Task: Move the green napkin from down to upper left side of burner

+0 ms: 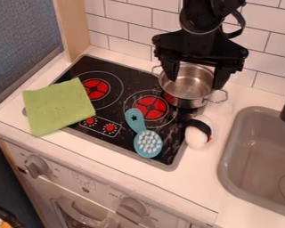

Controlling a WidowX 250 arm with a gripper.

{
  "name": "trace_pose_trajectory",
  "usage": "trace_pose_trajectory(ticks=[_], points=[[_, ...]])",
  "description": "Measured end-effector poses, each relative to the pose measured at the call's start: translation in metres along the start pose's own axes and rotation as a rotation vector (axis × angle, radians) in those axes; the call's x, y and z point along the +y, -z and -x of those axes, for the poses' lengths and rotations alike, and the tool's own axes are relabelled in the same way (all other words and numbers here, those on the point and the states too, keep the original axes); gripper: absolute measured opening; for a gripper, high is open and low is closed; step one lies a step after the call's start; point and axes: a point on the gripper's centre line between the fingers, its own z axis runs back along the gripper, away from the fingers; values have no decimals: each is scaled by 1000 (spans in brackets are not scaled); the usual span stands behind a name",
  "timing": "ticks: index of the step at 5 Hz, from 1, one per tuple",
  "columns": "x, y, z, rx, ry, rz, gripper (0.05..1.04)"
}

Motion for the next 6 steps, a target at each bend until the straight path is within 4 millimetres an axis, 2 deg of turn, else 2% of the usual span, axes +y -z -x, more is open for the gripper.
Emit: trace_pose_trajectory(ticks=[1,2,3,4,6], points=[[0,7,7,31,5,-5,1000],[12,8,12,56,-3,18,1000],[18,-3,14,78,5,11,1000],[32,-19,10,86,17,-26,1000],[106,-21,5,147,21,-98,1000]])
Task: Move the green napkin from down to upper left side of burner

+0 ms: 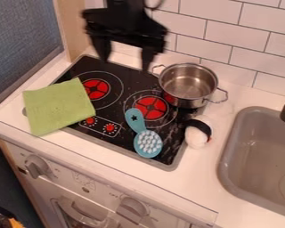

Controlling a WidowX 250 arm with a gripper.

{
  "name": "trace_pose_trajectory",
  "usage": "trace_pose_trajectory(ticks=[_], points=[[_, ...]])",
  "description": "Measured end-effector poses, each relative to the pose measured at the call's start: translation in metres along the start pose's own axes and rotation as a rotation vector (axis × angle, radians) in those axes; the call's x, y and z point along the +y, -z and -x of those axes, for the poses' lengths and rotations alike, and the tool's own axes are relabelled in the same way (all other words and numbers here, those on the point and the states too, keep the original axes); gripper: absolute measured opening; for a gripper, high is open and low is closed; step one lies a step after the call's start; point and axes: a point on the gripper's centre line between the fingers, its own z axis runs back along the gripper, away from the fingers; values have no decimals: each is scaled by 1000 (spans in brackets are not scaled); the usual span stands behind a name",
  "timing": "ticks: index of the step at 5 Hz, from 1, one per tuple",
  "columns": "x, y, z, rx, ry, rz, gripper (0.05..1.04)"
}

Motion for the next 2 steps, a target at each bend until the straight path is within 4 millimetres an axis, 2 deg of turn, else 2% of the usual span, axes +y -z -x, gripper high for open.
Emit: trace_pose_trajectory(ticks=[1,2], points=[[37,9,3,34,-52,-35,1000],[63,23,12,80,-49,-63,1000]])
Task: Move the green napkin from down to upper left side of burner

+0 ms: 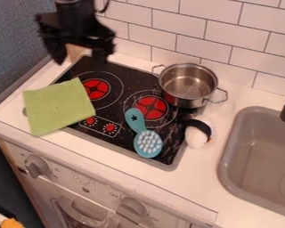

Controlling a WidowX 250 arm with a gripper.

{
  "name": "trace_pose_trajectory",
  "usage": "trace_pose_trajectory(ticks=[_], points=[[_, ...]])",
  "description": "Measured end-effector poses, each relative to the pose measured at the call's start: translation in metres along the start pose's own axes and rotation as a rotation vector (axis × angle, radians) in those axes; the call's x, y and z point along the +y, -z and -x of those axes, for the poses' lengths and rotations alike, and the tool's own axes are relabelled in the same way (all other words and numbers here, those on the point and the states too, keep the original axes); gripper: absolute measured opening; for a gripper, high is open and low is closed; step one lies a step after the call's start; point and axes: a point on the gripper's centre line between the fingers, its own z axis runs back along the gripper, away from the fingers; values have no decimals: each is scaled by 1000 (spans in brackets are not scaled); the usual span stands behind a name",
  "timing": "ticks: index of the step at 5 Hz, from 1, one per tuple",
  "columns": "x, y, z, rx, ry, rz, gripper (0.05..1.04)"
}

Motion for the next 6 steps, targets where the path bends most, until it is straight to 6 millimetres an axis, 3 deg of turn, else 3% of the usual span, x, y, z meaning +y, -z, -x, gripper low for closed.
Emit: trace_pose_trajectory(ticks=[4,6], points=[[60,82,29,79,-65,37,1000],[55,111,29,108,-59,87,1000]])
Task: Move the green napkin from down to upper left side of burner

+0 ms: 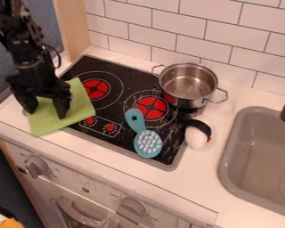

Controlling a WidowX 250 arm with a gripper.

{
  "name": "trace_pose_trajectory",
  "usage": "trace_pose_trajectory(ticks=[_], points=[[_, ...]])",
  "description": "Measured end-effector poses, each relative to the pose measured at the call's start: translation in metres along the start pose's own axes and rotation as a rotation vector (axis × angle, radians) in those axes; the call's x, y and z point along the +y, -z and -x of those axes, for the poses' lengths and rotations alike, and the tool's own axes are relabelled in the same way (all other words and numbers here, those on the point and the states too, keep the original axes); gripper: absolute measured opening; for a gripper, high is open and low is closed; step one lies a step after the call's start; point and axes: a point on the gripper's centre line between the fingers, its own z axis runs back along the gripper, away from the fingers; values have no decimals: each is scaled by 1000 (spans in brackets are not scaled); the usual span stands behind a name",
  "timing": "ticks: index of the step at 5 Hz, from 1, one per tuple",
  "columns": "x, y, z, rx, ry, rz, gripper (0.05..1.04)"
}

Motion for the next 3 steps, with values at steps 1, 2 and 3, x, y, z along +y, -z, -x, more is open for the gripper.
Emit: trace_pose_trajectory(ticks=[1,2,3], points=[[3,2,-4,-17,-18,16,1000],[1,5,-14,10,-1,15,1000],[-9,7,-32,9,66,-3,1000]])
